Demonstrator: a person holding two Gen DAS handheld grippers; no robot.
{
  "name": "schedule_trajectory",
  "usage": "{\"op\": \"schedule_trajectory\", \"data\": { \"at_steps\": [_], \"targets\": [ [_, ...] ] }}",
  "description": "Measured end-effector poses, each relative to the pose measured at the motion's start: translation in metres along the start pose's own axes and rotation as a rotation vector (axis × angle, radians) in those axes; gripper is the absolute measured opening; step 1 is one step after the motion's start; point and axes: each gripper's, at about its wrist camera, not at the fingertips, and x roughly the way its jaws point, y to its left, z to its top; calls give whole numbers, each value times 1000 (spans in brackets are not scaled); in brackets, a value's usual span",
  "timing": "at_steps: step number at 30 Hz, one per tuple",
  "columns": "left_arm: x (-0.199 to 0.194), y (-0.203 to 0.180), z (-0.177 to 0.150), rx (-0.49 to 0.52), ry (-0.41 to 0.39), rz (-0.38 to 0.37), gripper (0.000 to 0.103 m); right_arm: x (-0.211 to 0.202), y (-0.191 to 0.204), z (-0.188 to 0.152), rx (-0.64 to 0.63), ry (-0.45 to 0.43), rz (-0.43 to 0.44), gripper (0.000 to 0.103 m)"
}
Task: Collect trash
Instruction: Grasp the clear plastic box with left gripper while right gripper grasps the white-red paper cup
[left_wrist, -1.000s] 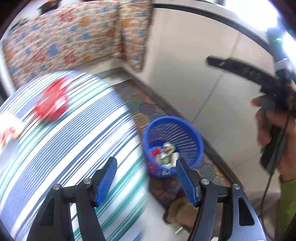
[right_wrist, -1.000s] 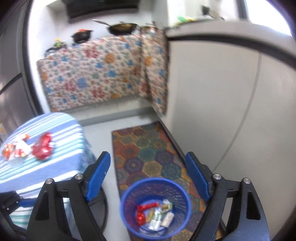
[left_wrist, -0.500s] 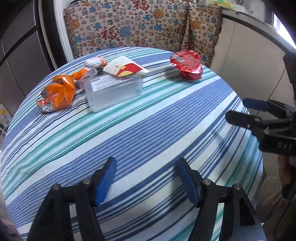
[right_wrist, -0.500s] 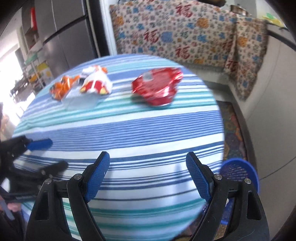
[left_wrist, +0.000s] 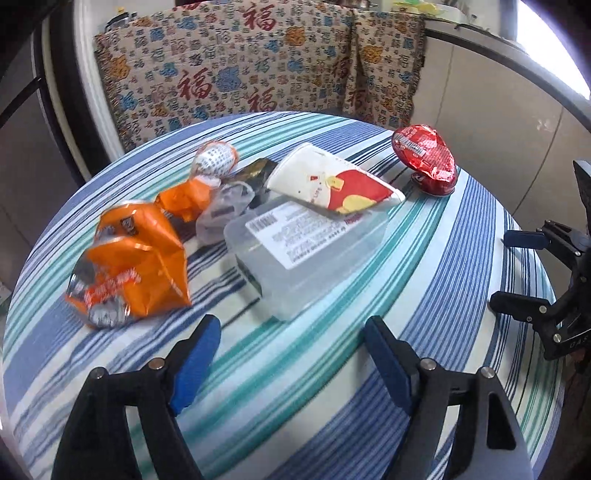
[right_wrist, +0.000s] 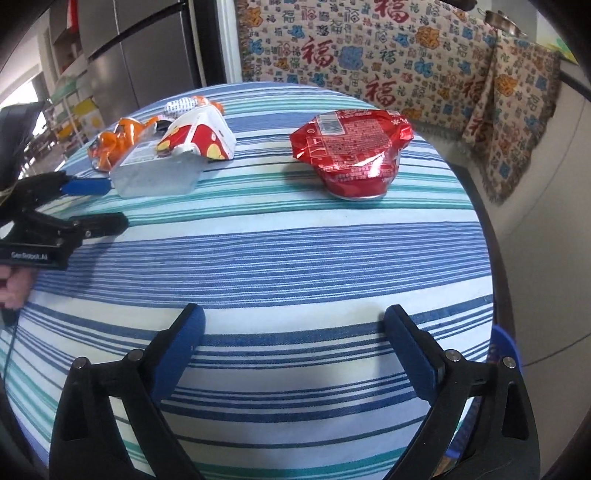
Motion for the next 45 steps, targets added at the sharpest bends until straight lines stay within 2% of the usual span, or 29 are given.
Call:
{"op": "schedule_trajectory", "data": {
  "at_steps": [4, 10, 13, 14, 15, 16, 19, 23, 29, 31, 33, 35, 37, 40, 42, 45],
  "targets": [
    [17, 7, 22, 45, -1, -50, 87, 2, -1, 0, 4, -8, 0, 101],
    [35, 9, 42, 93, 2, -80, 87, 3, 0, 1, 2, -5, 3, 102],
    [37, 2, 46, 141, 0, -141, 86, 2, 0, 1, 2, -5, 3, 103],
    [36, -2, 45, 157, -4, -156, 84, 2, 0, 1, 2, -5, 3, 103],
    [34, -6, 44, 173, -12, -163, 71, 2, 0, 1, 2, -5, 3, 103],
    [33, -7, 43, 182, -15, -161, 71, 2, -1, 1, 2, -4, 4, 103],
    [25, -10, 35, 157, -21, -106, 70, 2, -1, 1, 1, -4, 4, 103],
    [3, -11, 8, 84, -20, -41, 70, 2, -1, 1, 1, -4, 4, 103],
    [-37, 2, -41, -144, 12, 111, 71, 2, -1, 1, 0, -2, 5, 103],
    [-45, 7, -54, -230, 19, 132, 71, 2, -1, 3, -1, 0, 7, 103],
    [-49, 6, -59, -254, 17, 161, 72, 4, 0, 5, -6, 3, 10, 103],
    [-47, 1, -59, -231, 11, 188, 73, 6, 3, 10, -29, 6, 32, 102],
    [-47, -1, -59, -241, 4, 190, 75, 11, 7, 17, -61, 11, 66, 101],
    [-46, -1, -59, -248, -6, 201, 78, 18, 14, 30, -67, 7, 112, 95],
    [-47, -2, -61, -250, -12, 204, 79, 21, 16, 39, -44, 3, 162, 84],
    [-47, -1, -60, -259, -13, 208, 79, 29, 18, 53, 9, -2, 225, 73]
  ]
}}
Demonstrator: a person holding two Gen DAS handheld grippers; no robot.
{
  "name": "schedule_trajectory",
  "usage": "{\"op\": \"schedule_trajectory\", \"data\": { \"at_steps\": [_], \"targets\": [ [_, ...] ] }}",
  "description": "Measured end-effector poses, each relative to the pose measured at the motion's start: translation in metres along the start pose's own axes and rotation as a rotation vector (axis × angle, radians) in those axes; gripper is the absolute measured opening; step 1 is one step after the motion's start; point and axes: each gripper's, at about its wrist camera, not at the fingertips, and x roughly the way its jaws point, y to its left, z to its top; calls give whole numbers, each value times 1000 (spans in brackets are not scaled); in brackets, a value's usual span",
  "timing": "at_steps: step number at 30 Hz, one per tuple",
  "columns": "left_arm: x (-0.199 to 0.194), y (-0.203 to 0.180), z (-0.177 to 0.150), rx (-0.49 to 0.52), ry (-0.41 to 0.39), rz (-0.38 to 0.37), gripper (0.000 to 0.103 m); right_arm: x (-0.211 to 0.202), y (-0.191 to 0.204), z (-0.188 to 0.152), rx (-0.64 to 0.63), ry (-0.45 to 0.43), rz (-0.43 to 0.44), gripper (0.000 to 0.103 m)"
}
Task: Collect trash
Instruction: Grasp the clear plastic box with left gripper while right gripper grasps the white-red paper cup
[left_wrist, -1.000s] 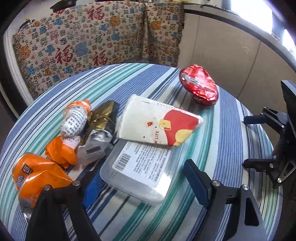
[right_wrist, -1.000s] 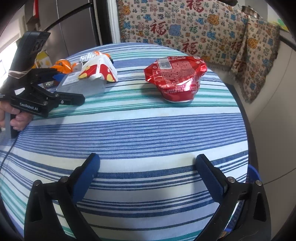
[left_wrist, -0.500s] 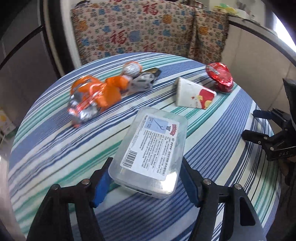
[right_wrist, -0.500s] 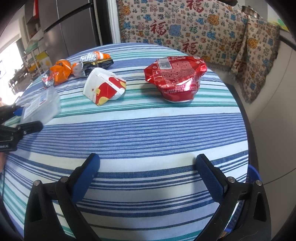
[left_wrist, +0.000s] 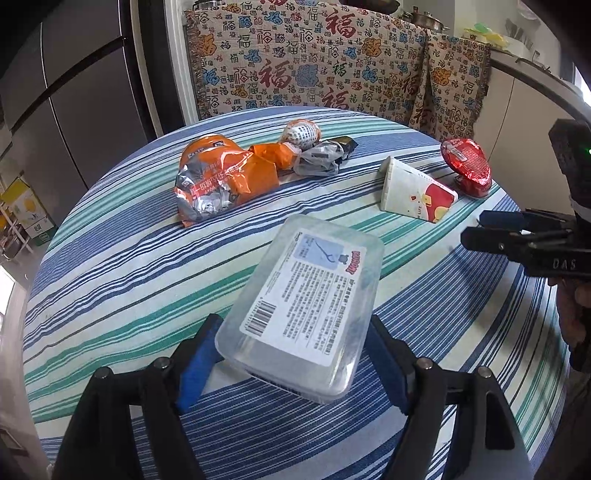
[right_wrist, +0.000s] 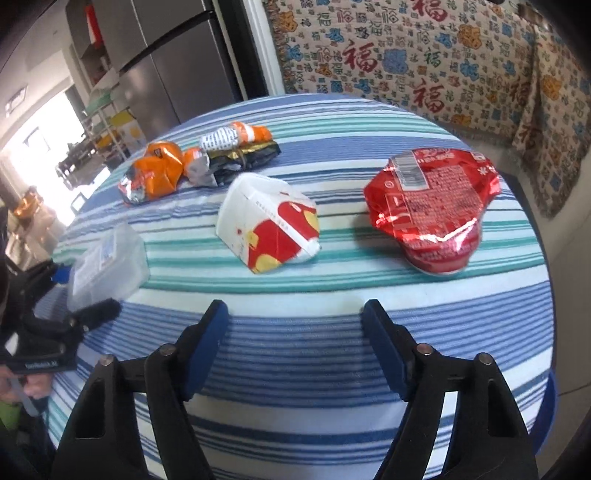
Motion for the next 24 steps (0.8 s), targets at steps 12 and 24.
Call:
{"op": "schedule_trajectory", "data": {
  "at_steps": [12, 24],
  "targets": [
    [0, 12, 3, -59, -7, 3, 79, 18, 56, -2, -105, 26, 189, 30],
    [2, 10, 3, -48, -2, 31, 79, 37, 51, 28, -217, -40, -34, 73]
  ]
}}
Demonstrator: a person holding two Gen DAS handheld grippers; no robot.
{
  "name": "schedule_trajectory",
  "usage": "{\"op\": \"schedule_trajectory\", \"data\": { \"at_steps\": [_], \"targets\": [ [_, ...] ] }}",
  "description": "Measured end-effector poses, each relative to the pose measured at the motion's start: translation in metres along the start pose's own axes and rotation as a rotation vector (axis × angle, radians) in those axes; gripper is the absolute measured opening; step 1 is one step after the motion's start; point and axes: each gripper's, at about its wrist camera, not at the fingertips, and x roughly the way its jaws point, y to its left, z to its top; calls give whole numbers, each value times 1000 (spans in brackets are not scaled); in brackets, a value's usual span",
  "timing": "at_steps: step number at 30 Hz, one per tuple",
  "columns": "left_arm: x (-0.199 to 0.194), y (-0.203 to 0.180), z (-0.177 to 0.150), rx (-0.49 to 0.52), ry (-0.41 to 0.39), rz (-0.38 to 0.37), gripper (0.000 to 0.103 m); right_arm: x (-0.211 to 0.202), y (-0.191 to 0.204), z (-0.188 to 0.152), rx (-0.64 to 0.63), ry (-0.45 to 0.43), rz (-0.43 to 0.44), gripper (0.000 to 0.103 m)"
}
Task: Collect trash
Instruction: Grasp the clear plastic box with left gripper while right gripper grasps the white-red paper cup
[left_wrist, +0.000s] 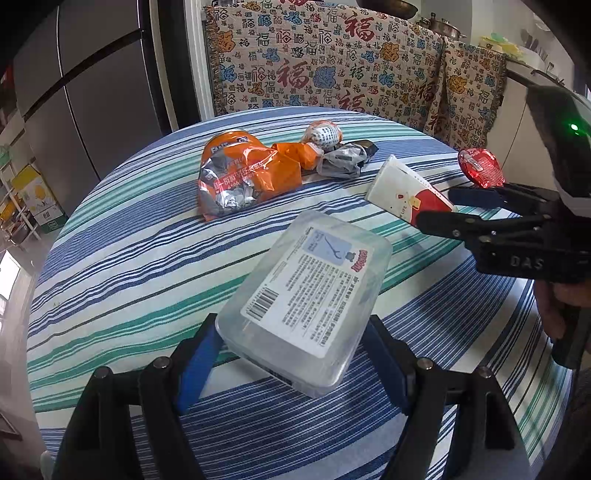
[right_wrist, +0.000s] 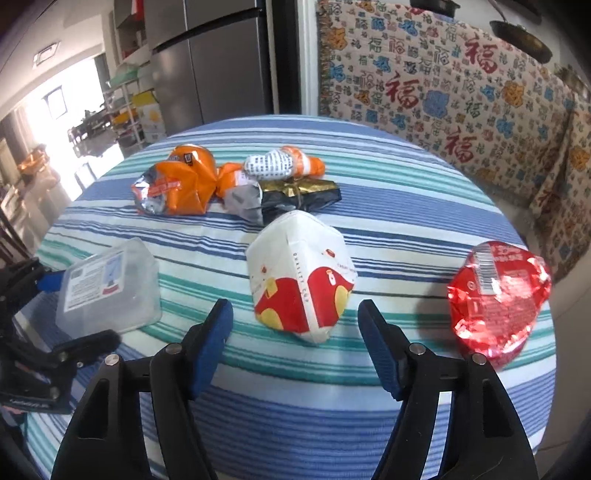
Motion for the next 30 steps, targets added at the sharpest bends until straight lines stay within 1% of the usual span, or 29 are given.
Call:
{"op": "schedule_trajectory", "data": {
  "at_steps": [1, 2, 3, 4, 5, 6, 9, 10, 12, 13, 17, 19, 20, 21, 22, 26, 29, 30],
  "targets": [
    [0, 0, 0, 0, 0, -1, 80, 7, 0, 2, -7, 7, 1, 73],
    [0, 0, 0, 0, 0, 0, 80, 15, -1, 5, -5, 33, 12, 73],
    [0, 0, 0, 0, 0, 1, 80, 17, -2, 7, 0, 33, 19, 71],
    [0, 0, 0, 0, 0, 0, 80, 17, -4, 9, 9, 26, 31, 64],
    [0, 0, 0, 0, 0, 0, 80, 18, -5, 10, 17, 22, 38, 51],
    [0, 0, 0, -1, 0, 0, 80, 16, -5, 10, 22, 22, 34, 45],
    [0, 0, 0, -1, -1, 1, 80, 12, -3, 7, 22, 20, 34, 33],
    [0, 0, 0, -1, -1, 1, 80, 10, -1, 4, 23, 21, 28, 32],
    [0, 0, 0, -1, -1, 1, 80, 4, 3, -2, 33, 27, 16, 27],
    [0, 0, 0, -2, -1, 0, 80, 1, 6, -5, 39, 33, 7, 27],
    [0, 1, 0, 1, -2, -14, 79, -17, 17, -23, 66, 56, -5, 27],
    [-1, 2, -1, 48, 3, -43, 79, -22, 21, -30, 57, 58, -10, 36],
    [-2, 3, -2, 72, 6, -61, 79, -23, 20, -31, 56, 61, -6, 43],
    [-2, 3, -2, 94, 13, -79, 79, -23, 18, -31, 58, 65, 5, 56],
    [-3, 4, -2, 113, 24, -96, 79, -23, 16, -31, 64, 68, 18, 59],
    [-6, 2, 4, 166, 48, -136, 79, -24, 14, -26, 42, 63, 12, 63],
    [-6, -1, 11, 193, 44, -119, 79, -28, 21, -21, 21, 44, 24, 65],
    [-6, -1, 14, 192, 42, -125, 79, -28, 24, -19, 13, 40, 28, 65]
  ]
}}
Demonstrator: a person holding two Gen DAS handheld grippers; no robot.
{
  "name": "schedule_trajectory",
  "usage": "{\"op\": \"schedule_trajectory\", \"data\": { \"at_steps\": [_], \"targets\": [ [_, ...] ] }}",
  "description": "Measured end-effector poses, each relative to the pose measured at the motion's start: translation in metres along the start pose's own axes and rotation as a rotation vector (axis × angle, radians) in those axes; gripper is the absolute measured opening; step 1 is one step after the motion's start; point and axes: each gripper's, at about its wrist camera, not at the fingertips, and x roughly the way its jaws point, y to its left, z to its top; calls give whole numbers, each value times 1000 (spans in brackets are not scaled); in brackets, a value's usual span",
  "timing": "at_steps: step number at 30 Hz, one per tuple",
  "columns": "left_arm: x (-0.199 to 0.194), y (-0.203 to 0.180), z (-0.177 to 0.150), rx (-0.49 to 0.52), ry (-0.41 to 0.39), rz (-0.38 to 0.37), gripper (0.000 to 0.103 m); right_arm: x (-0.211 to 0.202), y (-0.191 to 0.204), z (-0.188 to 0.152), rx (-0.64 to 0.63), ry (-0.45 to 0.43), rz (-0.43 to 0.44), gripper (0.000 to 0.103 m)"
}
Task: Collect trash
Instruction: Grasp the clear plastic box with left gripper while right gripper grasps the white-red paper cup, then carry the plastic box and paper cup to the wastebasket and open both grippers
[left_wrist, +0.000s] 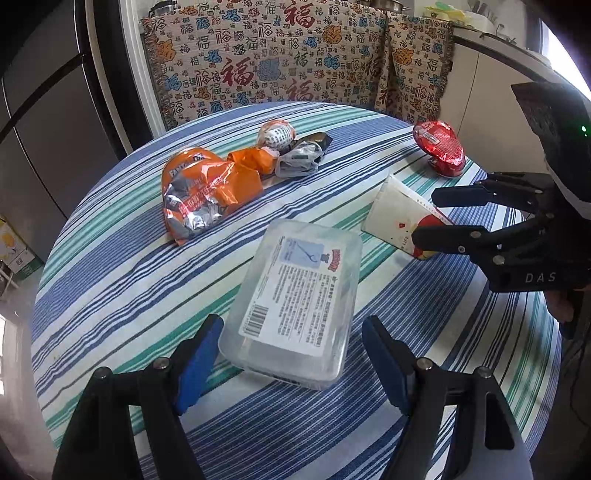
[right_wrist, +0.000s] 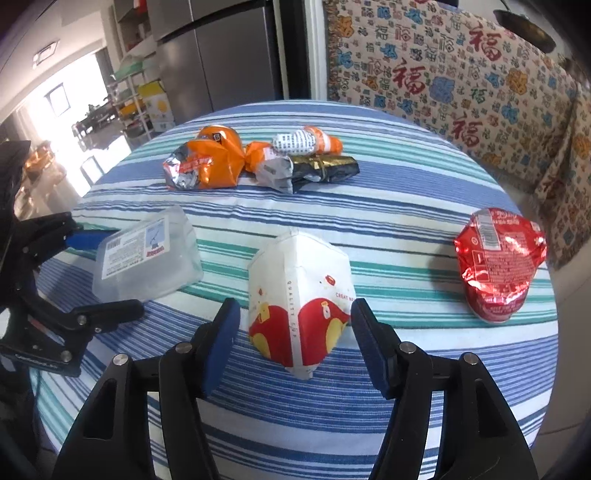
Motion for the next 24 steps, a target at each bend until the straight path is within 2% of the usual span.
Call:
{"op": "schedule_trajectory", "data": {
  "at_steps": [3, 4, 5, 6, 7, 10, 16, 24],
  "targets": [
    [4, 1, 6, -6, 13, -20, 79, 8, 4, 2, -19, 45, -8, 60],
    [7, 1, 6, -3, 21, -18, 77, 11, 5, 1, -18, 62, -13, 45],
    [9, 0, 7, 3, 27, -9, 76, 9, 4, 1, -7, 53, -9, 37],
    [9, 0, 7, 6, 24, 0, 68, 7, 3, 1, 7, 52, -5, 31],
    [9, -1, 7, 3, 21, -1, 68, 5, 1, 3, 20, 53, 6, 20],
    [5, -1, 6, -38, 9, -27, 68, -3, -1, 1, 32, 44, 12, 18],
    [-8, -20, 12, -69, -48, -25, 67, -28, -11, -6, 69, -6, 23, 18],
    [-7, -69, 30, -28, -78, -15, 67, -64, -50, -28, 146, -34, -10, 19]
  ]
}}
